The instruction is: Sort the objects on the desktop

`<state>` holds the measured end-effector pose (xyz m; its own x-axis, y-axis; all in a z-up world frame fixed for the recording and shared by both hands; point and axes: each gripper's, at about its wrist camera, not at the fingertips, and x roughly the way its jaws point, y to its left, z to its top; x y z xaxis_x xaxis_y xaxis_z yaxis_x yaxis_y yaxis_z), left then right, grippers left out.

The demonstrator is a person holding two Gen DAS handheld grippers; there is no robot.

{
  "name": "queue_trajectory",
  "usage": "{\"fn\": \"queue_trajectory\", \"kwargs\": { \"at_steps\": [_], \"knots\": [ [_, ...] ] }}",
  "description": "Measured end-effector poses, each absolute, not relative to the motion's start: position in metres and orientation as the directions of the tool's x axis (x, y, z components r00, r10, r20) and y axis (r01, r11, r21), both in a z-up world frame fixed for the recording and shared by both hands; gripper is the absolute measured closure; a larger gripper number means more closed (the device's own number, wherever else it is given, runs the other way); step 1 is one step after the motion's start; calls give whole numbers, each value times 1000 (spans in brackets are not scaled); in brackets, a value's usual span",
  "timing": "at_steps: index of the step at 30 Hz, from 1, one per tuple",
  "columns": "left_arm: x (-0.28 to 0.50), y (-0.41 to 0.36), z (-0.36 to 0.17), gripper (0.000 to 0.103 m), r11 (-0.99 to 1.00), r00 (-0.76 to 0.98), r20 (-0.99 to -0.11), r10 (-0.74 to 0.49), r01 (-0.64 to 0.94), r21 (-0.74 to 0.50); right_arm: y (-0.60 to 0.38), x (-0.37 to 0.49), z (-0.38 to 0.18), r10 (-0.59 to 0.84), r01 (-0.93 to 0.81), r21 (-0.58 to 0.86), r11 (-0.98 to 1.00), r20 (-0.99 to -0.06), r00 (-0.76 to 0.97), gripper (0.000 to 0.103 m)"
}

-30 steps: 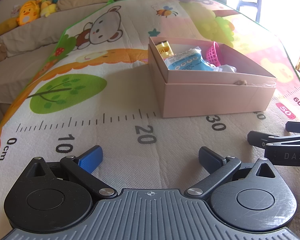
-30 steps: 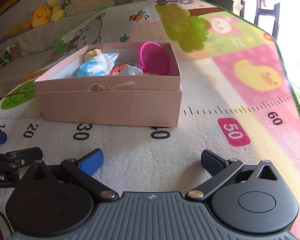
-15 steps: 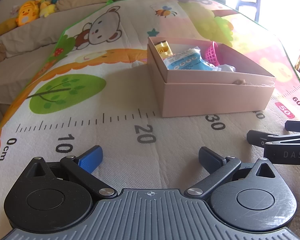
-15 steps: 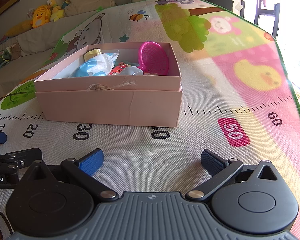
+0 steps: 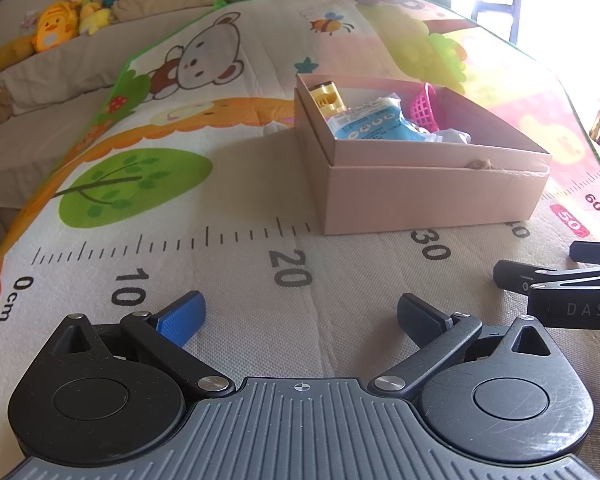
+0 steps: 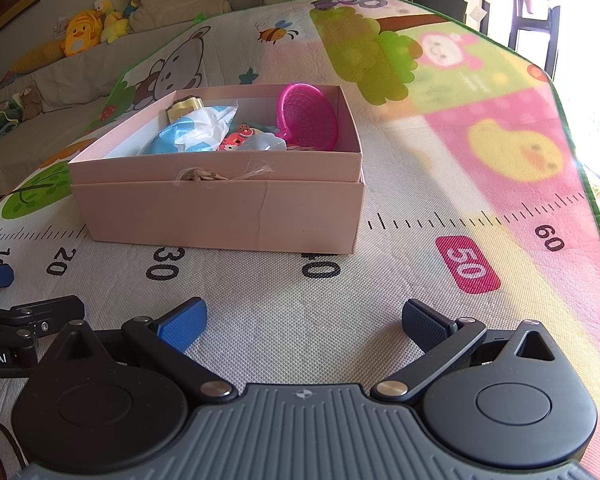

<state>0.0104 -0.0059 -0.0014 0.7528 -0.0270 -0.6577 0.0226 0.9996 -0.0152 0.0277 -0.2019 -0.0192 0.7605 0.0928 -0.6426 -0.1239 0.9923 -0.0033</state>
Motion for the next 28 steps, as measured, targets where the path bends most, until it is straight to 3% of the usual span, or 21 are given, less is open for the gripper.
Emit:
{"fn": "queue_trajectory", "kwargs": {
  "at_steps": [28],
  "knots": [
    [10,-8,-1,0,1000,753,-657,-29,26,-15,-202,27,-19,93,-124,-4,992,-643,761,0]
  ]
}}
